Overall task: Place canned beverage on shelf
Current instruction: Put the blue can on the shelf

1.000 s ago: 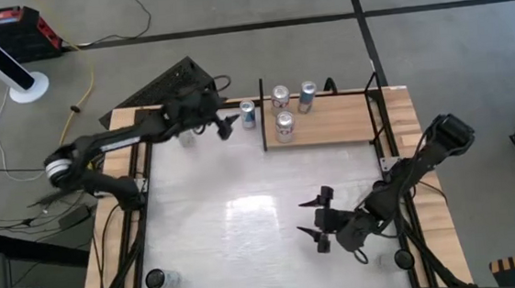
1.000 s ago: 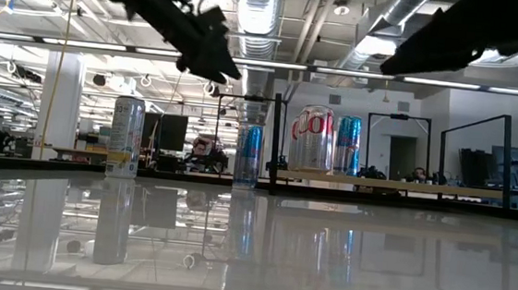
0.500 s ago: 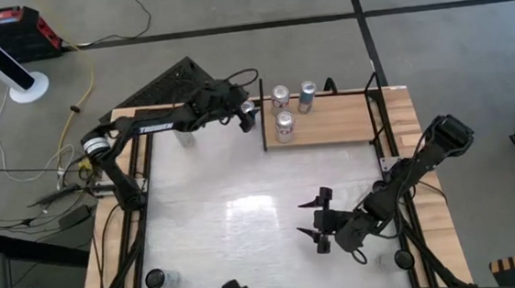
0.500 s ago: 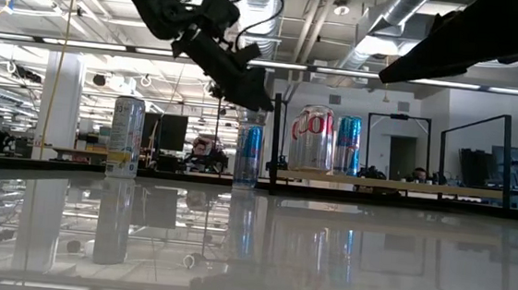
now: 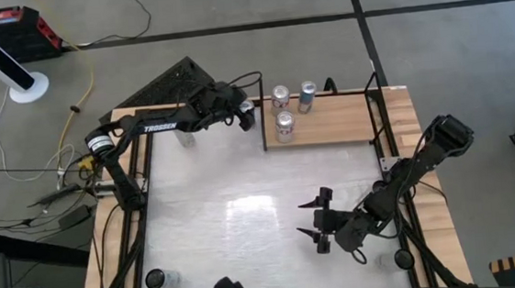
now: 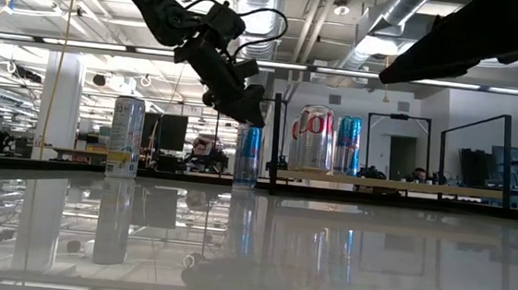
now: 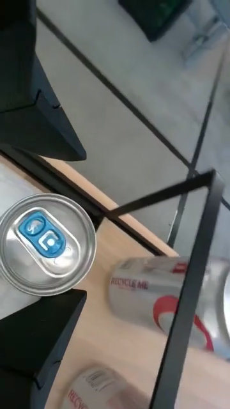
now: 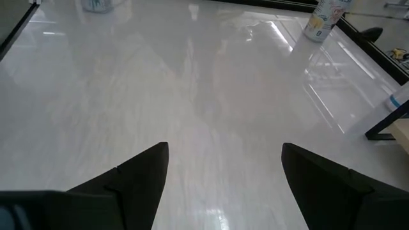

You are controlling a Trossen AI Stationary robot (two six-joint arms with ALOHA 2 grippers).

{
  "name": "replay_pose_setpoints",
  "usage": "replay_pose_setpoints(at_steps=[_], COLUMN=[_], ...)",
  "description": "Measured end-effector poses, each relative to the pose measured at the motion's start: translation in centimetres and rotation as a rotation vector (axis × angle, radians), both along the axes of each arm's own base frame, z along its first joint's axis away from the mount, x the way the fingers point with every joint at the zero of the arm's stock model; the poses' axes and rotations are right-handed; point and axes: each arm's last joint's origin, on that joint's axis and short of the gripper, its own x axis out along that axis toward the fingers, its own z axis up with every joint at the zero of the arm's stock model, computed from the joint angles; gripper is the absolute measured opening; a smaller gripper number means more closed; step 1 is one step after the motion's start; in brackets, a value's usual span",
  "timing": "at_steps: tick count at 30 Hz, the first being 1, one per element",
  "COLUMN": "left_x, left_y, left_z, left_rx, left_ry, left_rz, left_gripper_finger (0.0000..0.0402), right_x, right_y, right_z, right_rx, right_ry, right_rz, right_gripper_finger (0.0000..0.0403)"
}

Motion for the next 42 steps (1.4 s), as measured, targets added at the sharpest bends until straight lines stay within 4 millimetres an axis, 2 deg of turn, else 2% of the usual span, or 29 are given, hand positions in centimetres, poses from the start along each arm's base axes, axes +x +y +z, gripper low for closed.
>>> replay_pose_setpoints(at_steps=[29, 34, 42], left_x=[-0.39, -0.47, -0.47], left_y=[0.15, 0.09, -0.02], left_z=[-0.49, -0.68, -0.81], left_rx=[-0.097, -0.111, -0.135], left_ry=[-0.05, -0.034, -0.029], left_rz=[0.077, 0.078, 0.055], left_gripper_finger=[0.0327, 0.0304, 0.024], right_x=[0.0, -0.01, 0.0], right_y=[0.0, -0.01, 0.0], right_z=[0.0, 0.0, 0.0], right_rx=[0.001, 0.001, 0.001], right_ry=[-0.002, -0.002, -0.002], right_rz=[0.0, 0.0, 0.0], right_gripper_finger=[0.0327, 0.0327, 0.0327])
